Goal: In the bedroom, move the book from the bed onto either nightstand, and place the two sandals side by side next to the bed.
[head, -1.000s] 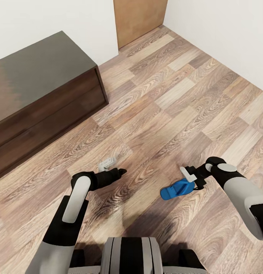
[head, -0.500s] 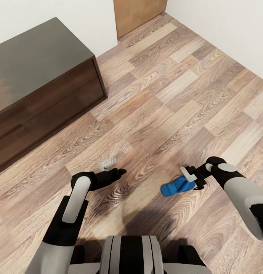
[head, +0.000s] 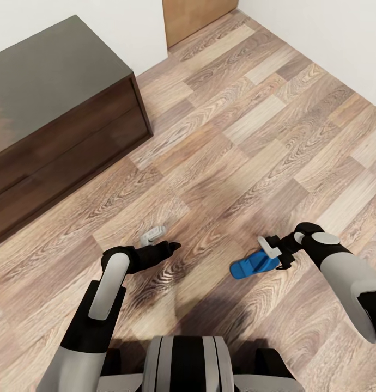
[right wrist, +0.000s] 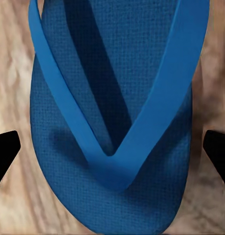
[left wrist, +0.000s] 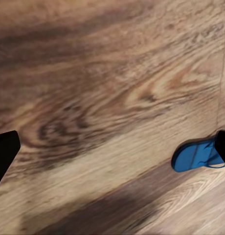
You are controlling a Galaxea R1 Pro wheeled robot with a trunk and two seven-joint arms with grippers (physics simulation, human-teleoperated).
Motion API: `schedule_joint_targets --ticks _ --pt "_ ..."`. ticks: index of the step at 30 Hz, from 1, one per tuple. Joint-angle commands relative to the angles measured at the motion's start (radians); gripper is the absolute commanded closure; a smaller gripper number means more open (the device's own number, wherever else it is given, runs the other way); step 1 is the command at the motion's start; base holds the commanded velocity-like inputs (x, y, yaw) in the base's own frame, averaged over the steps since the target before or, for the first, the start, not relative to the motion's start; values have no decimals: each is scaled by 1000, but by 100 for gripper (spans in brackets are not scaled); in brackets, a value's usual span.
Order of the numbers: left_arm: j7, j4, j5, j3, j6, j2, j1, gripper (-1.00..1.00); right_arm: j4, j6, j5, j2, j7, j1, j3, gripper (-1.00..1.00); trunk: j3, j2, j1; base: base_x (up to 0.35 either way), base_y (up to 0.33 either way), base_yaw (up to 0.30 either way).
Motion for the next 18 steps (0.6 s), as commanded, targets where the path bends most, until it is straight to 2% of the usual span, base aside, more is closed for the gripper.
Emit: schedule_joint_targets --ticks 1,6,7,18 --pt "10 -1 10 0 1 0 -1 -100 18 -2 5 0 -1 1 6 -100 -5 0 1 0 0 0" --pt "10 -1 10 0 1 0 1 -100 18 -2 5 0 -1 1 5 -100 -5 0 1 0 0 0" --pt "10 -1 10 0 1 0 1 -100 18 -2 5 0 -1 1 5 100 -5 0 1 0 0 0" --pt "10 -2 10 0 1 0 1 -100 18 -2 4 3 -1 2 4 100 -5 0 1 0 0 0"
